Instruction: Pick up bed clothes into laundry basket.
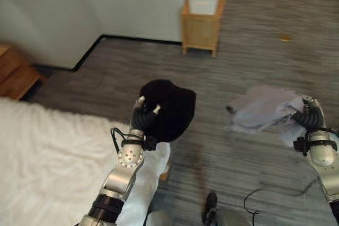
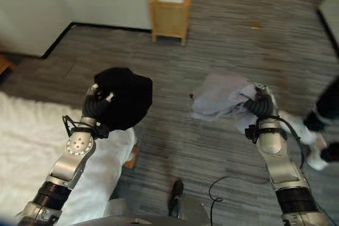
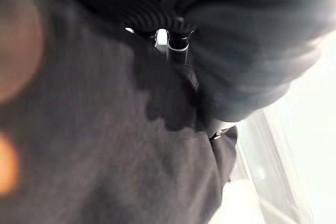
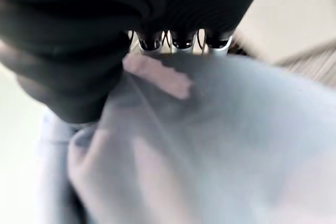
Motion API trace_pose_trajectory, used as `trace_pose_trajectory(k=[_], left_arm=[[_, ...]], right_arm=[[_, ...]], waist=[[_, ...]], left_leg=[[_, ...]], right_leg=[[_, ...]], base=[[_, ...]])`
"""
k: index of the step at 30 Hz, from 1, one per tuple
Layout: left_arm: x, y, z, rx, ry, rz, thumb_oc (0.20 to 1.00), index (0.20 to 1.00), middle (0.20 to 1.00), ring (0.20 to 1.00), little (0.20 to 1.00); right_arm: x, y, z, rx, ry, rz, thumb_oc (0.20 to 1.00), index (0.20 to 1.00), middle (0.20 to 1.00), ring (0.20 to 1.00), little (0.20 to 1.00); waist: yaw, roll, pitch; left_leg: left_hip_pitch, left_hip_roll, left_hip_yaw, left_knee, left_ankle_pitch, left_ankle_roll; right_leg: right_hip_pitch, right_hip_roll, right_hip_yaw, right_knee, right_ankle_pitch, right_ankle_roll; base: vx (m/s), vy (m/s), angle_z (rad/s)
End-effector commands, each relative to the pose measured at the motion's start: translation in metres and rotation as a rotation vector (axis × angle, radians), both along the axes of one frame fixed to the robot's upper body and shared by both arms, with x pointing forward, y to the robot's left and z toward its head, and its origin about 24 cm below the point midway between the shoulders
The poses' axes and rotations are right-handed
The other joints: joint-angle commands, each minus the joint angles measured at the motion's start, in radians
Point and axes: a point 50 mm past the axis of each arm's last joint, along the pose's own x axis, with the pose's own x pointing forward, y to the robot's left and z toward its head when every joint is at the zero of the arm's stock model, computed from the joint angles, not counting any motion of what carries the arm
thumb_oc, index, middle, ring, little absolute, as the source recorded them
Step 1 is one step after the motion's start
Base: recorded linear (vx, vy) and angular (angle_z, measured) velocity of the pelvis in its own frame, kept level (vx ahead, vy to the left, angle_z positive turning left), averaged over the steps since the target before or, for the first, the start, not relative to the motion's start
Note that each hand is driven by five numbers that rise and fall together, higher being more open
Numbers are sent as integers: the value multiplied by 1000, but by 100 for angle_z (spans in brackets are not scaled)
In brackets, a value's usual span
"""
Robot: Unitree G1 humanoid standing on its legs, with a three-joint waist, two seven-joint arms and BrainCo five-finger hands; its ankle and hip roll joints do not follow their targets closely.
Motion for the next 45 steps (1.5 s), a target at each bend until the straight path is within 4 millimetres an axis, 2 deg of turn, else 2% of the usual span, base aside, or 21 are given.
trace_pose_trajectory(k=[1,3,5,7,9,11,12,13,15,18,19,20,22,25,27,28,33,35,40,42,45], left_arm=[[7,-12,52,-64,-245,-60,200,200,200,200,200],[7,-15,48,-72,-220,-64,200,200,200,200,200],[7,-15,48,-72,-220,-64,200,200,200,200,200],[5,-10,39,-67,-178,-39,200,200,200,200,200],[1,-1,31,-83,-146,1,200,200,200,200,200],[-1,1,24,-85,-113,16,200,200,200,200,200],[-2,4,22,-86,-103,34,200,200,200,200,200],[-2,5,20,-73,-91,44,200,200,200,200,200],[-2,5,21,-42,-95,41,200,200,200,200,200],[2,1,27,-24,-121,41,200,200,200,200,200],[7,-5,34,-12,-147,25,200,200,200,200,200],[12,-15,45,-6,-195,-8,200,200,200,200,200],[13,-20,49,0,-213,-32,200,200,200,200,200],[14,-21,48,17,-213,-38,200,200,200,200,200],[16,-19,45,14,-200,-25,200,200,200,200,200],[16,-18,41,10,-183,-30,200,200,200,200,200],[13,-19,24,-70,-93,-18,200,200,200,200,200],[14,-18,25,-72,-94,-15,200,200,200,200,200],[12,-13,23,-66,-89,-7,200,200,200,200,200],[9,-9,18,-42,-73,5,200,200,200,200,200],[5,-5,9,-48,-35,9,200,200,200,200,200]], right_arm=[[16,13,104,-134,-421,63,200,200,200,200,200],[23,15,108,-163,-410,68,200,200,200,200,200],[23,15,108,-163,-410,69,200,200,200,200,200],[34,25,118,-195,-407,112,200,200,200,200,200],[41,34,114,-206,-377,150,200,200,200,200,200],[41,38,105,-199,-345,170,200,200,200,200,200],[39,39,101,-207,-331,174,200,200,200,200,200],[40,38,99,-213,-321,172,200,200,200,200,200],[36,34,104,-221,-338,157,200,200,200,200,200],[29,32,108,-215,-372,144,200,200,200,200,200],[24,29,110,-216,-392,129,200,200,200,200,200],[18,21,115,-209,-427,86,200,200,200,200,200],[10,10,118,-214,-448,30,200,200,200,200,200],[7,-1,118,-273,-433,-41,200,200,200,200,200],[11,-5,112,-304,-381,-68,200,200,200,200,200],[17,-7,108,-326,-321,-64,200,200,200,200,200],[25,-4,107,-423,-232,-24,200,200,200,200,200],[26,-5,110,-455,-222,-27,200,200,200,200,200],[19,-3,116,-526,-193,21,200,200,200,200,200],[20,-6,123,-576,-179,31,200,200,200,200,200],[25,-8,116,-582,-120,39,200,200,200,200,200]], waist=[[72,40,69],[103,49,71],[104,49,71],[176,75,41],[217,73,17],[244,39,-8],[246,11,-16],[237,-5,-19],[203,0,-24],[135,46,-14],[85,62,6],[13,74,32],[-39,66,45],[-99,60,40],[-111,55,35],[-107,45,29],[-68,7,49],[-49,-9,60],[27,14,51],[72,65,18],[101,68,-12]], left_leg=[[-85,-57,85,15,-6,42],[-151,-122,132,-27,-8,65],[-150,-122,134,-29,-6,65],[-187,-160,231,-232,81,59],[-169,-200,183,-307,94,101],[-149,-237,127,-328,107,137],[-125,-263,135,-341,105,160],[-86,-276,136,-361,96,174],[-8,-267,116,-397,69,174],[71,-223,78,-419,30,172],[107,-222,45,-429,7,169],[159,-215,-16,-429,-28,144],[200,-211,-51,-429,-59,112],[283,-171,-86,-429,-141,63],[360,-151,-100,-416,-192,47],[370,-141,-114,-321,-226,40],[111,-81,-112,422,-8,22],[40,-75,-80,481,0,21],[-119,-98,87,73,-6,44],[-139,-33,245,-292,105,20],[-103,-59,244,-406,139,43]], right_leg=[[185,-100,-3,-140,-79,191],[218,-66,30,-131,-109,186],[216,-67,32,-131,-108,186],[308,-2,73,-115,-190,192],[342,4,96,-80,-211,203],[349,-20,103,-5,-157,247],[328,-57,100,78,-72,320],[301,-89,88,177,-8,357],[223,-109,71,405,136,357],[95,-116,67,567,145,357],[5,-138,76,614,82,357],[-91,-185,62,548,26,333],[-153,-205,68,320,8,292],[-183,-195,88,-29,83,312],[-218,-201,82,-55,124,331],[-190,-207,85,-43,116,322],[-16,-149,87,-16,41,182],[22,-151,86,-31,28,167],[202,-115,70,-122,-47,199],[305,-85,12,-130,-120,227],[375,-102,-14,-98,-158,266]], base=[[220,-247,-59],[245,-202,-81],[321,-137,-115],[842,-261,-73],[808,-123,-69],[698,-90,-140],[381,-98,-120],[554,-162,-25],[424,-119,8],[409,-28,45],[451,-199,116],[644,-347,124],[582,-493,159],[550,-468,127],[517,-393,41],[396,-422,19],[362,-471,43],[324,-322,-58],[568,-125,-22],[761,2,-26],[852,-56,-21]])
